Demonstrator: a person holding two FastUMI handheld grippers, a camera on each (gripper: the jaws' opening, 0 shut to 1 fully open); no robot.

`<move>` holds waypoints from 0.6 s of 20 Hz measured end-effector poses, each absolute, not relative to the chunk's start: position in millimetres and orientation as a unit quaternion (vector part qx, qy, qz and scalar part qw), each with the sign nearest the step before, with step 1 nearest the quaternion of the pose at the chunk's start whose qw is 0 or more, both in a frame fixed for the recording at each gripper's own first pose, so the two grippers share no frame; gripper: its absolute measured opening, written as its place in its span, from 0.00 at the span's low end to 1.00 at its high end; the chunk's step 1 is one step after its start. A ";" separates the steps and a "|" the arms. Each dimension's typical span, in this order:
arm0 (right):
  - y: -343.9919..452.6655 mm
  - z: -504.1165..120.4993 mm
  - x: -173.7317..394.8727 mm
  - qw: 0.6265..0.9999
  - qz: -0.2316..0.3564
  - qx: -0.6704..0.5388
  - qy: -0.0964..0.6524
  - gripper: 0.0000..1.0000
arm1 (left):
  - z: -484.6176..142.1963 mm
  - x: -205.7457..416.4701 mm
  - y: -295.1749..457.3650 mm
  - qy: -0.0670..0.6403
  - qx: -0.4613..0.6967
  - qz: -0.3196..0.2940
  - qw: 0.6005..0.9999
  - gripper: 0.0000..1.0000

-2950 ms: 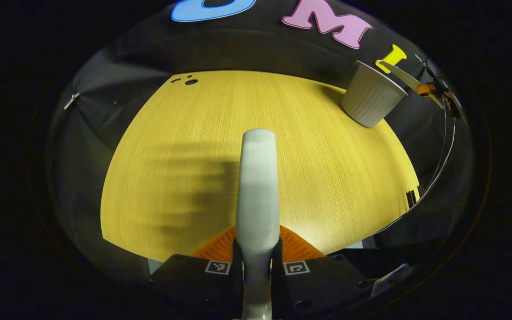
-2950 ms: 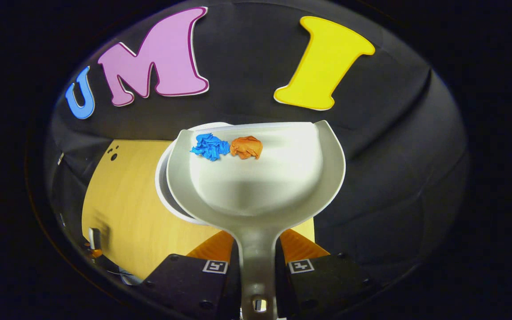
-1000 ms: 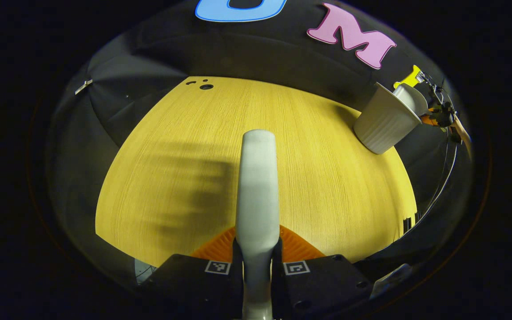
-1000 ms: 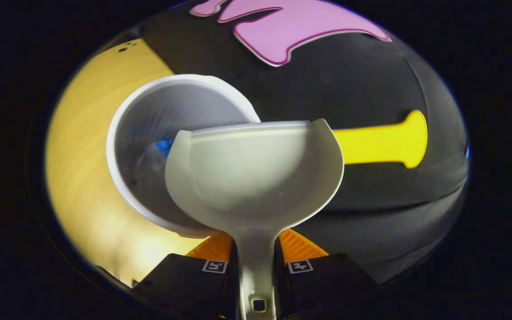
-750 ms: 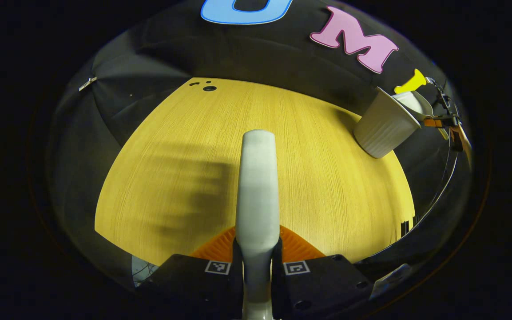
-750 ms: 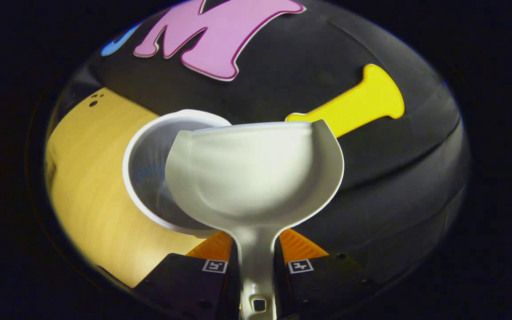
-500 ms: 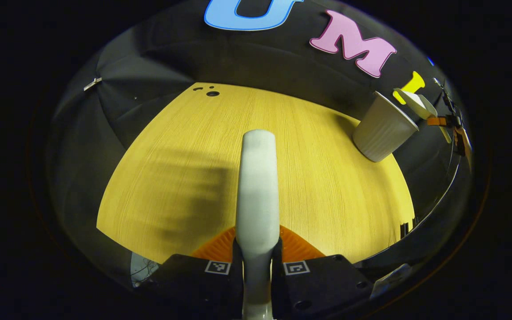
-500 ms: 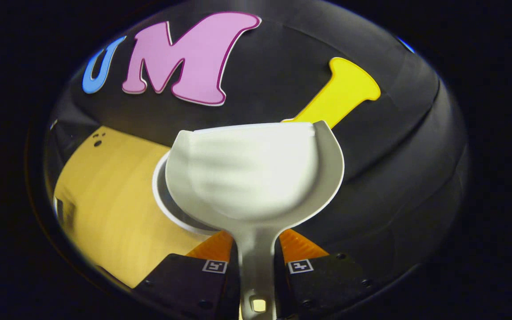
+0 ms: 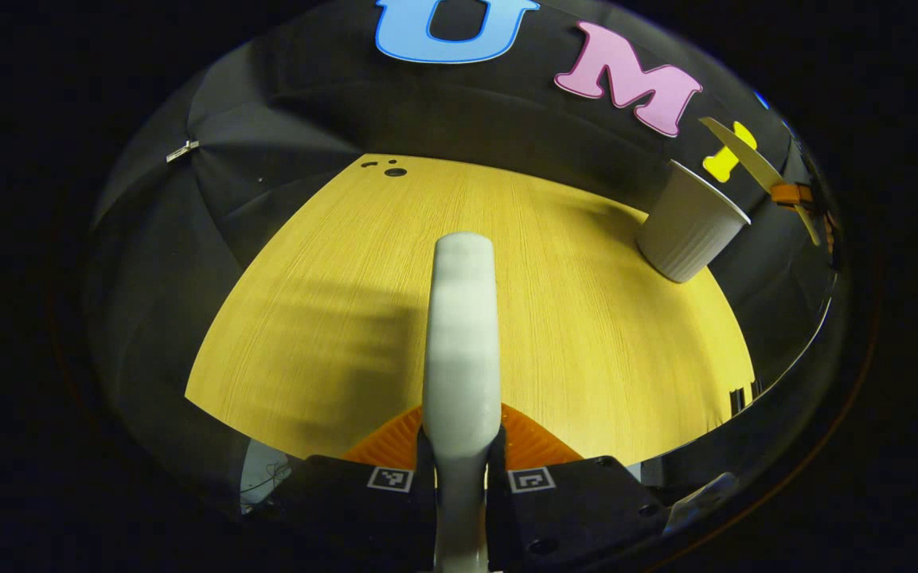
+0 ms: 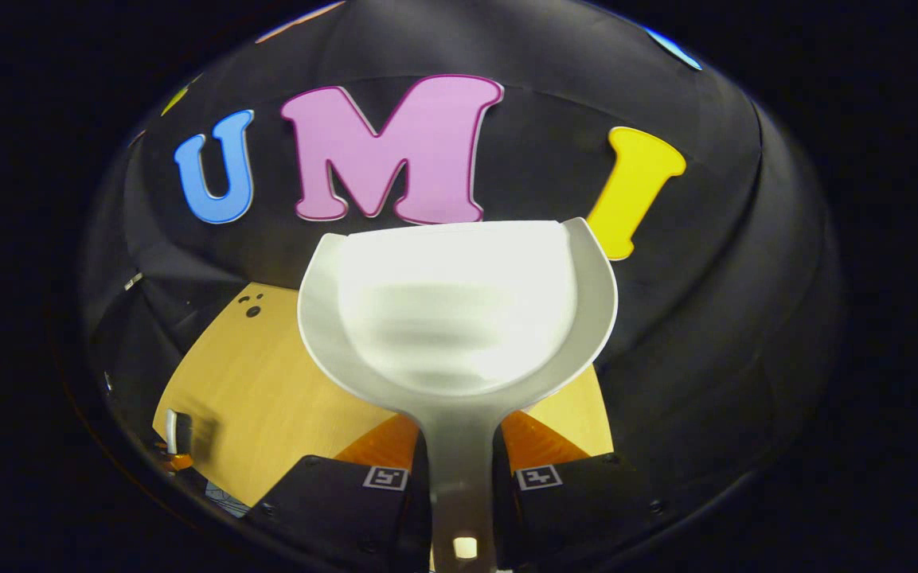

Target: Pick up the small broom and dustpan from the desktop, sweep the trash into the dustpan with the broom, and then empty the trash into the garbage bin.

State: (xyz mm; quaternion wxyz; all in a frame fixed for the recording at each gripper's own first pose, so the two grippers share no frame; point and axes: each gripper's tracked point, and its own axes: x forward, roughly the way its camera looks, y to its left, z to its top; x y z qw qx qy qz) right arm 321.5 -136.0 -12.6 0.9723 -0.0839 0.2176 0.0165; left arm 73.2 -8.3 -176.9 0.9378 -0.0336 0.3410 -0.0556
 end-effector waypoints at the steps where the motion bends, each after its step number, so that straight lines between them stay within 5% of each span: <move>1: -132.7 -15.2 322.7 0.971 0.030 -0.085 0.221 0.31 | -179.7 71.1 -9.2 0.342 -0.036 -0.057 0.937 0.27; 3: -122.7 -18.4 327.3 0.971 0.067 -0.076 0.218 0.37 | -185.4 70.0 -11.6 0.344 -0.045 -0.061 0.936 0.29; 12: -128.8 -60.6 320.3 0.939 0.139 -0.072 0.307 0.35 | -197.8 100.5 -10.6 0.351 -0.046 -0.052 0.934 0.27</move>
